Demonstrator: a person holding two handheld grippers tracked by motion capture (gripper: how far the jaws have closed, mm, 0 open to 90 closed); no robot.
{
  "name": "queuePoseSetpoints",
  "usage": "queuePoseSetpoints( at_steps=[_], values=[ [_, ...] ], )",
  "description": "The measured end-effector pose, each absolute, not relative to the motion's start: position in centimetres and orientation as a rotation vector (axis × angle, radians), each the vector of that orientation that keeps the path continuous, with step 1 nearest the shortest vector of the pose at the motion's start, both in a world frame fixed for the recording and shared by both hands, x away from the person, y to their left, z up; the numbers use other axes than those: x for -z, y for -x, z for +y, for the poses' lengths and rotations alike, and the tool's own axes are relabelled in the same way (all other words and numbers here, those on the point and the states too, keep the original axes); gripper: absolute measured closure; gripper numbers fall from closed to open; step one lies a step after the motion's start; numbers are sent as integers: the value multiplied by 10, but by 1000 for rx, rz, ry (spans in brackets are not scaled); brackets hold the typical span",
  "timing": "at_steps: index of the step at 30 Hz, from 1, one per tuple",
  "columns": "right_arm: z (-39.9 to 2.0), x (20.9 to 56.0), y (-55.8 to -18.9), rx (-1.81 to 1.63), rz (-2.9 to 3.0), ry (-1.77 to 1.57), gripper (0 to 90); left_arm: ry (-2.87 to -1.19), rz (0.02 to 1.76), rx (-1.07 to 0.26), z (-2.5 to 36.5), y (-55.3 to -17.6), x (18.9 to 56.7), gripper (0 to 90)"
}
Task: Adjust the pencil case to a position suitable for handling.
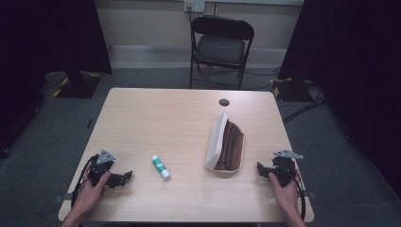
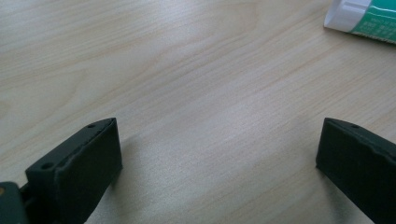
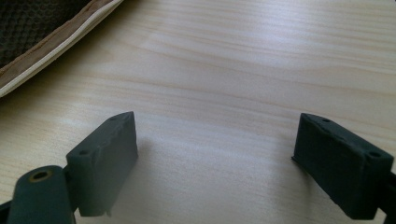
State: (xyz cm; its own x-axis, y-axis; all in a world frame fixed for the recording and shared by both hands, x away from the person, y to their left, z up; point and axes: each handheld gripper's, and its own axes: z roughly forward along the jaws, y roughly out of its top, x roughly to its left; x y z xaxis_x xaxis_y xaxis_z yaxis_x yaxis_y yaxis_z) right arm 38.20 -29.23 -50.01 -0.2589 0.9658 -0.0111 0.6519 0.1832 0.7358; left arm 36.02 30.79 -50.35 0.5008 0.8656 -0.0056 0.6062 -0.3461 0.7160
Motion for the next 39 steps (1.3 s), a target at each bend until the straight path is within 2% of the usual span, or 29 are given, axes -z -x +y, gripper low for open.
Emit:
queuePoseSetpoints(
  at_steps=[11, 13, 16, 23, 28, 32, 34, 39],
  values=[
    [-293, 499, -380, -860, 2023, -1486, 148, -2078, 1201, -498, 308, -360, 504, 0],
    [-291, 495, -376, -865, 2081, -1447, 238, -2084, 1198, -497, 308, -360, 503, 0],
    [-287, 493, -373, -854, 2113, -1399, 228, -2090, 1196, -497, 309, -360, 503, 0],
    [-273, 475, -363, -1043, 2200, -1244, 304, -2089, 1196, -498, 309, -360, 503, 0],
    [-265, 469, -356, -1089, 2222, -1182, 317, -2090, 1196, -498, 309, -360, 503, 0],
    [-256, 466, -352, -1135, 2304, -1103, 416, -2088, 1196, -498, 308, -360, 503, 0],
    [-254, 465, -352, -1150, 2310, -1090, 418, -2089, 1196, -497, 308, -360, 503, 0],
    [-234, 461, -356, -1188, 2392, -1000, 493, -2078, 1202, -500, 308, -360, 504, 0]
  ],
)
